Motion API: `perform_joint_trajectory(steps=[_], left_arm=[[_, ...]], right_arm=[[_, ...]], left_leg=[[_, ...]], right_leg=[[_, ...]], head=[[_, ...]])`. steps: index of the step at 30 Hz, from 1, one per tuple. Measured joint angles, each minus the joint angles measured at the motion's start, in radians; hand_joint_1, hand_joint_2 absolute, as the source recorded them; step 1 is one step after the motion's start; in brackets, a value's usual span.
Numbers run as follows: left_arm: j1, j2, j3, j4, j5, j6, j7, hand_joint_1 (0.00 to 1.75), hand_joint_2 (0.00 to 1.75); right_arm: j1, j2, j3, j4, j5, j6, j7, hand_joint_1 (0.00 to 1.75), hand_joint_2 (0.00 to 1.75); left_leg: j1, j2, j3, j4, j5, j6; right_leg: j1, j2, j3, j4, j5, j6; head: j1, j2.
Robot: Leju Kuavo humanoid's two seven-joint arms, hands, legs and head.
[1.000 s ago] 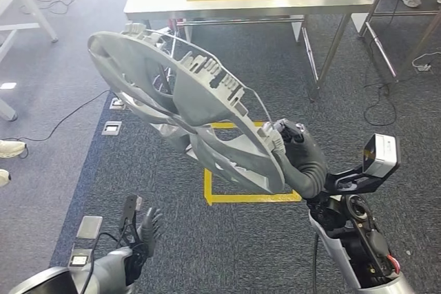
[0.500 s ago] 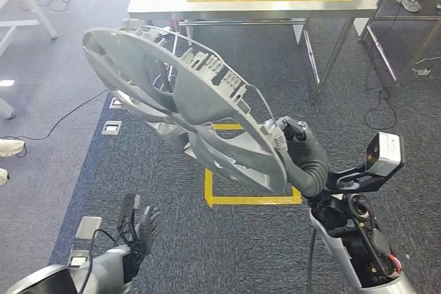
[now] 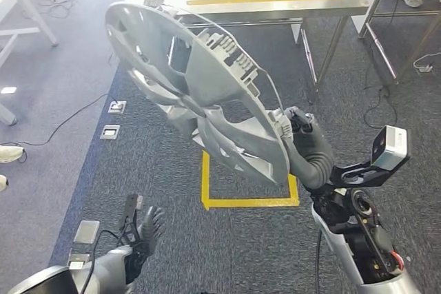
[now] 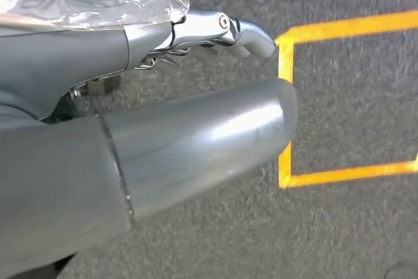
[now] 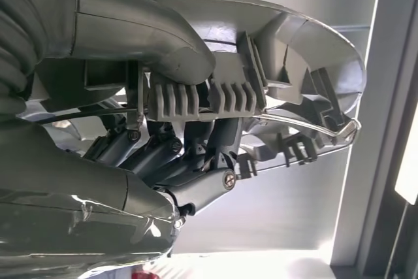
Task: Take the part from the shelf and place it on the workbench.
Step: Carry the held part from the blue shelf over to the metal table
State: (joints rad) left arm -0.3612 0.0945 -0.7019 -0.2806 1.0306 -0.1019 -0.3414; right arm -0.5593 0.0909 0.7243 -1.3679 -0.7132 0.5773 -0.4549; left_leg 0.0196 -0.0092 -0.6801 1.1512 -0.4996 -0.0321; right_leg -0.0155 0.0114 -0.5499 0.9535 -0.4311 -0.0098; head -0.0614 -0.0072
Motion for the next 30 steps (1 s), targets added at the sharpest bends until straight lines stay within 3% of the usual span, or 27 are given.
perform_joint_trajectory(steps=[2, 3, 5, 7, 9, 12, 14, 16, 17, 18, 19, 21, 22, 24, 27, 29, 30], left_arm=[[0.002, 0.0, 0.0, 0.0, 0.0, 0.0, 0.004, 0.0, 0.0], [0.003, 0.0, 0.0, 0.0, 0.0, 0.0, 0.005, 0.0, 0.0], [0.003, 0.0, 0.0, 0.0, 0.0, 0.0, 0.006, 0.0, 0.0], [-0.001, 0.001, 0.0, 0.0, 0.002, 0.0, 0.006, 0.0, 0.0], [-0.005, 0.001, 0.0, 0.0, 0.003, -0.001, 0.006, 0.0, 0.0], [-0.005, 0.001, 0.0, 0.0, 0.005, -0.002, 0.005, 0.0, 0.0], [-0.005, 0.0, 0.0, 0.0, 0.006, -0.003, 0.005, 0.0, 0.0], [-0.005, 0.0, 0.0, 0.0, 0.006, -0.003, 0.005, 0.0, 0.0], [-0.004, 0.0, 0.0, 0.0, 0.006, -0.003, 0.005, 0.0, 0.0], [-0.003, 0.0, 0.0, 0.0, 0.006, -0.003, 0.005, 0.0, 0.0], [-0.001, 0.0, 0.0, 0.0, 0.006, -0.003, 0.005, 0.0, 0.0], [-0.001, -0.002, 0.0, 0.0, 0.006, -0.003, 0.005, 0.0, 0.0], [-0.002, -0.002, 0.0, 0.0, 0.006, -0.003, 0.005, 0.0, 0.0], [-0.003, -0.003, 0.0, 0.0, 0.007, -0.003, 0.004, 0.0, 0.0], [-0.002, -0.004, 0.0, 0.0, 0.008, -0.003, 0.003, 0.0, 0.0], [-0.004, -0.003, 0.0, 0.0, 0.009, -0.003, 0.002, 0.0, 0.0], [-0.004, -0.003, 0.0, 0.0, 0.009, -0.003, 0.002, 0.0, 0.0]], right_arm=[[0.0, -0.001, -0.002, -0.003, -0.002, -0.005, 0.001, 1.75, 1.75], [0.0, -0.002, -0.002, -0.004, -0.003, -0.007, 0.002, 1.75, 1.75], [0.001, -0.004, -0.004, -0.004, -0.003, -0.009, 0.004, 1.75, 1.75], [0.0, -0.005, -0.005, -0.006, -0.003, -0.01, 0.005, 1.75, 1.75], [0.0, -0.006, -0.007, -0.01, -0.003, -0.011, 0.004, 1.75, 1.75], [-0.001, -0.007, -0.009, -0.017, -0.002, -0.014, 0.004, 1.75, 1.75], [-0.003, -0.008, -0.01, -0.019, -0.001, -0.016, 0.004, 1.75, 1.75], [-0.004, -0.011, -0.011, -0.019, -0.001, -0.016, 0.003, 1.75, 1.75], [-0.004, -0.013, -0.011, -0.019, -0.001, -0.017, 0.003, 1.75, 1.75], [-0.004, -0.015, -0.011, -0.019, -0.001, -0.018, 0.003, 1.75, 1.75], [-0.004, -0.016, -0.011, -0.019, -0.001, -0.018, 0.003, 1.75, 1.75], [-0.005, -0.019, -0.011, -0.02, -0.001, -0.019, 0.003, 1.75, 1.75], [-0.007, -0.02, -0.011, -0.02, -0.001, -0.019, 0.003, 1.75, 1.75], [-0.011, -0.021, -0.011, -0.022, -0.002, -0.019, 0.001, 1.75, 1.75], [-0.013, -0.022, -0.013, -0.026, -0.002, -0.018, 0.0, 1.75, 1.75], [-0.016, -0.022, -0.014, -0.027, -0.002, -0.019, 0.0, 1.75, 1.75], [-0.017, -0.022, -0.015, -0.027, -0.001, -0.019, 0.0, 1.75, 1.75]], left_leg=[[0.0, 0.0, -0.075, 0.107, -0.015, 0.001], [0.0, 0.0, -0.086, 0.105, 0.006, 0.003], [-0.002, 0.002, -0.047, -0.011, 0.091, 0.012], [-0.009, 0.004, 0.012, -0.144, 0.147, 0.021], [-0.015, 0.004, 0.034, -0.191, 0.144, 0.028], [-0.012, 0.001, 0.048, -0.202, 0.133, 0.041], [-0.01, 0.0, 0.065, -0.207, 0.124, 0.052], [-0.013, 0.0, 0.077, -0.206, 0.113, 0.059], [-0.014, -0.001, 0.084, -0.206, 0.106, 0.06], [-0.015, -0.002, 0.092, -0.204, 0.099, 0.06], [-0.015, -0.004, 0.102, -0.203, 0.091, 0.06], [-0.016, -0.007, 0.121, -0.2, 0.074, 0.056], [-0.017, -0.008, 0.127, -0.197, 0.067, 0.053], [-0.019, -0.01, 0.125, -0.193, 0.059, 0.045], [-0.018, -0.007, 0.121, -0.184, 0.047, 0.03], [-0.015, -0.003, 0.084, -0.109, 0.015, 0.017], [-0.013, -0.001, 0.043, -0.039, -0.007, 0.012]], right_leg=[[0.003, 0.0, 0.006, 0.0, -0.006, -0.005], [0.004, 0.0, 0.011, 0.0, -0.011, -0.005], [0.005, 0.001, 0.026, 0.0, -0.022, -0.003], [0.009, 0.002, 0.035, 0.001, -0.035, 0.005], [0.011, 0.001, 0.038, -0.001, -0.044, 0.015], [0.008, -0.002, 0.037, 0.011, -0.064, 0.03], [0.007, -0.004, -0.008, 0.104, -0.105, 0.034], [0.008, -0.004, -0.091, 0.248, -0.146, 0.037], [0.008, -0.004, -0.125, 0.293, -0.146, 0.038], [0.007, -0.004, -0.143, 0.302, -0.125, 0.039], [0.007, -0.004, -0.142, 0.27, -0.087, 0.037], [0.009, -0.003, -0.1, 0.141, 0.004, 0.03], [0.01, -0.003, -0.076, 0.085, 0.031, 0.026], [0.014, -0.002, -0.049, 0.029, 0.033, 0.017], [0.011, -0.001, -0.029, 0.006, 0.022, 0.005], [0.006, -0.003, -0.012, -0.006, 0.018, -0.003], [0.007, -0.003, -0.007, -0.008, 0.014, -0.005]], head=[[-0.004, 0.0], [-0.006, 0.0], [-0.01, 0.0], [-0.011, 0.0], [-0.01, 0.0], [-0.006, 0.0], [0.001, 0.0], [0.006, 0.0], [0.006, 0.0], [0.007, 0.0], [0.008, 0.0], [0.01, 0.0], [0.012, 0.0], [0.013, 0.0], [0.01, 0.0], [0.006, 0.0], [0.004, 0.0]])
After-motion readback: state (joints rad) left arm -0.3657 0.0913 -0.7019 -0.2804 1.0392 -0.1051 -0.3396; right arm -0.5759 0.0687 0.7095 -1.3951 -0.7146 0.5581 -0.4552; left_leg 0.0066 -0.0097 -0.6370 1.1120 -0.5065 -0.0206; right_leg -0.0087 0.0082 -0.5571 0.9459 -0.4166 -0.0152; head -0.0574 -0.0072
